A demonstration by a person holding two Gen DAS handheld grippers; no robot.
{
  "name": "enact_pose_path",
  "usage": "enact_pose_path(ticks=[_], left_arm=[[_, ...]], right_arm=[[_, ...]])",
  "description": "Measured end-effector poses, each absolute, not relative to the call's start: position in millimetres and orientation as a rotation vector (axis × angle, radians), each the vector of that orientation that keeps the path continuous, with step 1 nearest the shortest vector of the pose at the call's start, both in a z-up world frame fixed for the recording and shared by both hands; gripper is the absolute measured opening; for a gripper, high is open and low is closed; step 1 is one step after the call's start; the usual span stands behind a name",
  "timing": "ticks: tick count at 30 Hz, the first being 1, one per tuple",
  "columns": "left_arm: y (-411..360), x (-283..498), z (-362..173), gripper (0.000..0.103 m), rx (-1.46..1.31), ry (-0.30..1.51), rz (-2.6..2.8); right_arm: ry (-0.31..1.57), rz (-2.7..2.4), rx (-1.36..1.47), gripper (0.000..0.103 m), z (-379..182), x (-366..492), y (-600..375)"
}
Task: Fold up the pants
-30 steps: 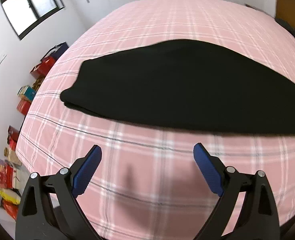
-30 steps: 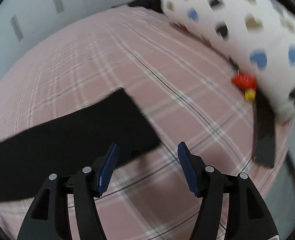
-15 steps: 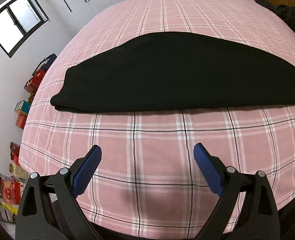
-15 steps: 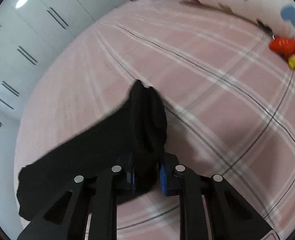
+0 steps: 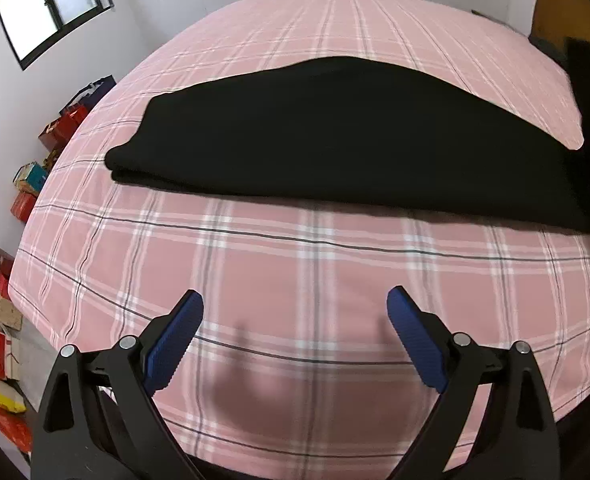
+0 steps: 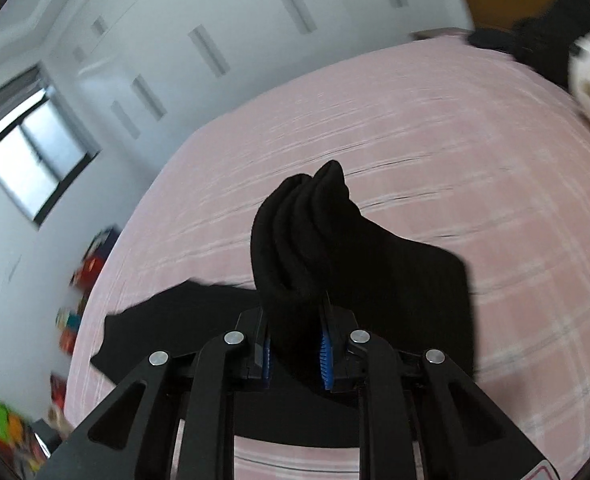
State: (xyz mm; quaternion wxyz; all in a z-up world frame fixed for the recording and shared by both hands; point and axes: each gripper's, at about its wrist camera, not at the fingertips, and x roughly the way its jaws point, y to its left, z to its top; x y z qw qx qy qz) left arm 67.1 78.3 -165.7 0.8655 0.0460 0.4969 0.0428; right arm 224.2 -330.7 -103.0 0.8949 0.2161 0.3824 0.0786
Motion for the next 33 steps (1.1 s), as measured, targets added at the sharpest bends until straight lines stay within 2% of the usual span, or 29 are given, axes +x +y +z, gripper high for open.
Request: enact_pose_path(ticks=[9,17,20,21,22,26,27,28,32,33], left_arm=[[107,72,-173,0.091,0.095,0.995,0.076],[129,73,-190,0.091,0.016,0.998,0.056],[136,73,-195,0.091,-0.012,0.997,0.047],[139,72,-196,0.091,-0.019,0.993,0.046],[141,72,-197,0.091,-0.024,0.990,0.045],[149,75,-200,0.091,-0.072,0.989,0.043],[150,76,-200,0.091,-0.083,0.989,0.042],[150,77,-201,0.091,-0.087,0.987,0.046],[149,78,-202,0.091,-0.047,0.980,0.072],[148,78,-202,0.092,-0.040,0.980,0.075]], right_arm=[[0.949,0.288,0.283,0.016,-138,272,-174],[1.097,0.272,0.179,0.020,-206,267,-111],[1.081,0.282,0.101,0.029,-213,259,-96],[1.077,0.292,0.077,0.041,-208,254,-93],[1.072,0.302,0.064,0.047,-202,248,-91],[0.969,0.323,0.007,0.050,-172,222,-83],[0.980,0.299,-0.056,0.060,-175,224,-76],[1.001,0.286,-0.105,0.063,-181,228,-71],[1.064,0.281,-0.154,0.061,-205,238,-55],[1.069,0.278,-0.157,0.049,-209,239,-53]])
